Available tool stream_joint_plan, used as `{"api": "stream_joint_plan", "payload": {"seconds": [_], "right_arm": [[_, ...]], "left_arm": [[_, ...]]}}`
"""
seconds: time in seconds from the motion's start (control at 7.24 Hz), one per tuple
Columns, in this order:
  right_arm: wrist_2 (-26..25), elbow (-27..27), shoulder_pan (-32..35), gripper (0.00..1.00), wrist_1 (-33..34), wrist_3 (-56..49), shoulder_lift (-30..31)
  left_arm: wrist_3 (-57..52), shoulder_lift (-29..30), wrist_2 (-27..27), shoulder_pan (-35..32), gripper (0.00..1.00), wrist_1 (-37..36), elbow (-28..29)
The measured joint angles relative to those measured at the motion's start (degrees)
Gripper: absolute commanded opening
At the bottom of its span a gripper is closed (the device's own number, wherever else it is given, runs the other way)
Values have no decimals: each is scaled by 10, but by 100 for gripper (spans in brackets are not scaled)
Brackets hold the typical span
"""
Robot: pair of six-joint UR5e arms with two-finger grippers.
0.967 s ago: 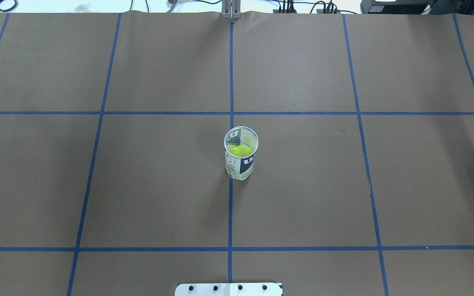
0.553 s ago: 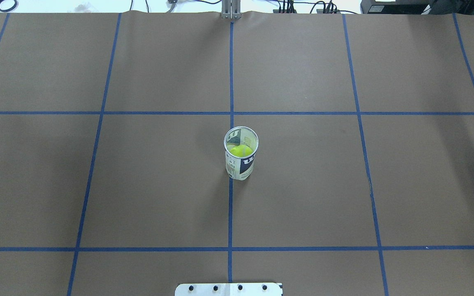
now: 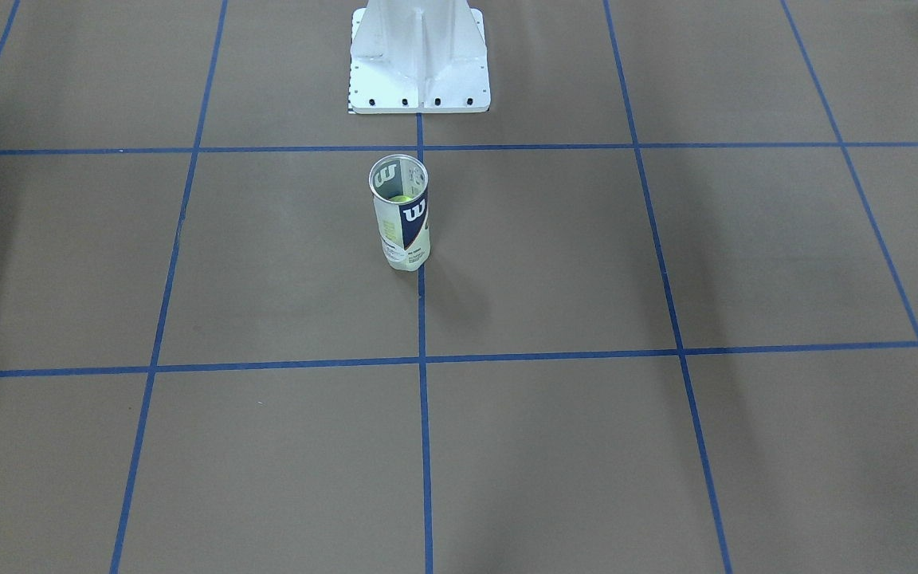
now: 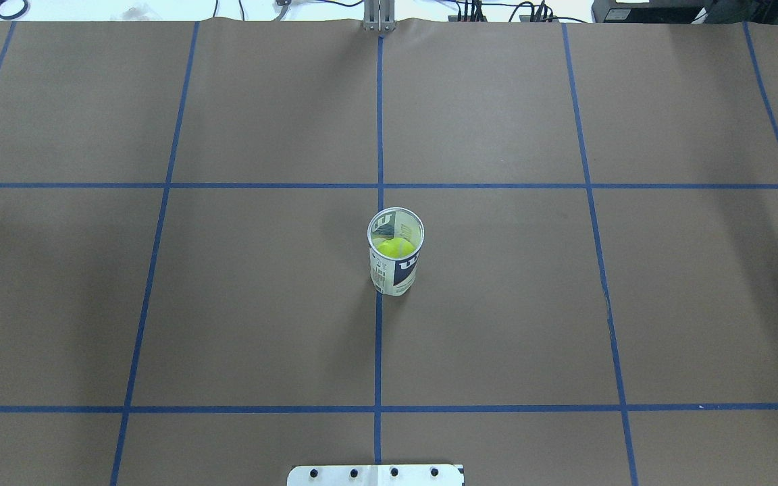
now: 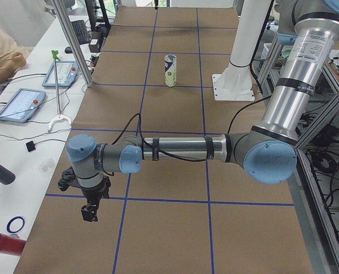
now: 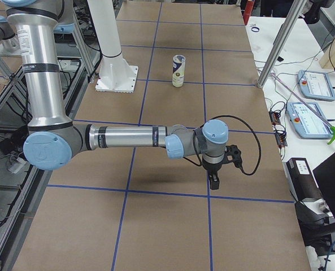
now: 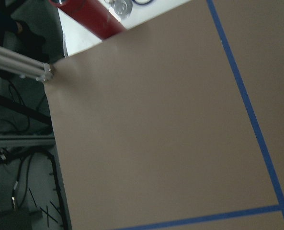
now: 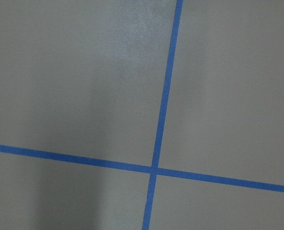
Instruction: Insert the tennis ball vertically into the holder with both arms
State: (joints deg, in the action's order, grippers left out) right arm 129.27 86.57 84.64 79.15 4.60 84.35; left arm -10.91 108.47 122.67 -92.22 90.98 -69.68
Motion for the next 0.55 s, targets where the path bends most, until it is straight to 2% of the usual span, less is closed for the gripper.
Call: {"api": "stream_joint_plan", "payload": {"seconds": [0.28,0.55], "right_arm": [[11,0,0,99,1,0,2],[17,1,0,99,3,0,6]], "left_arm": [[1,-16,59,0,100,-60,-21],[4,-73,106,0,100,-87,-104]]}}
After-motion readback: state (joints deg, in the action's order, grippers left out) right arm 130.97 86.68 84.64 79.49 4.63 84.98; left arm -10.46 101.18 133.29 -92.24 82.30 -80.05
